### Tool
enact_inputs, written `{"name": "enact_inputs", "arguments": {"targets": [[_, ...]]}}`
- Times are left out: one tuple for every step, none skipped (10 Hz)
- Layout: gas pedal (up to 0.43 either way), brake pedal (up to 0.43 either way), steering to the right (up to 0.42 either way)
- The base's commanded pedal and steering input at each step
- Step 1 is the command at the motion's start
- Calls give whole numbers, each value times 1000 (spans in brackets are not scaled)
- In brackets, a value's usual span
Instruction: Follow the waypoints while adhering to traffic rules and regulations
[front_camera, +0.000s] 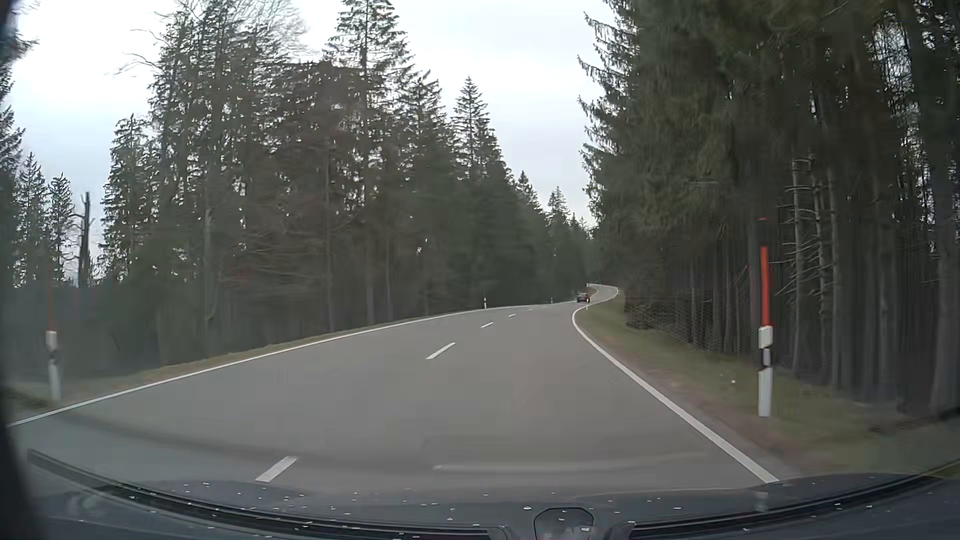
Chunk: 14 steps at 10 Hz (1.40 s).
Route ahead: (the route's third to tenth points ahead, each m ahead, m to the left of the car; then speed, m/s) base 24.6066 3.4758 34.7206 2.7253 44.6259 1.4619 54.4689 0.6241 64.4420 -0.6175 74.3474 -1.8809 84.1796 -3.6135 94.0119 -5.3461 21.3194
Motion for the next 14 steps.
{"name": "enact_inputs", "arguments": {"targets": [[20,0,7],[20,0,7],[20,0,8],[20,0,8],[20,0,9],[20,0,9],[28,0,11],[39,0,13],[59,0,14],[59,0,16],[59,0,16],[59,0,16],[59,0,16],[59,0,16]]}}
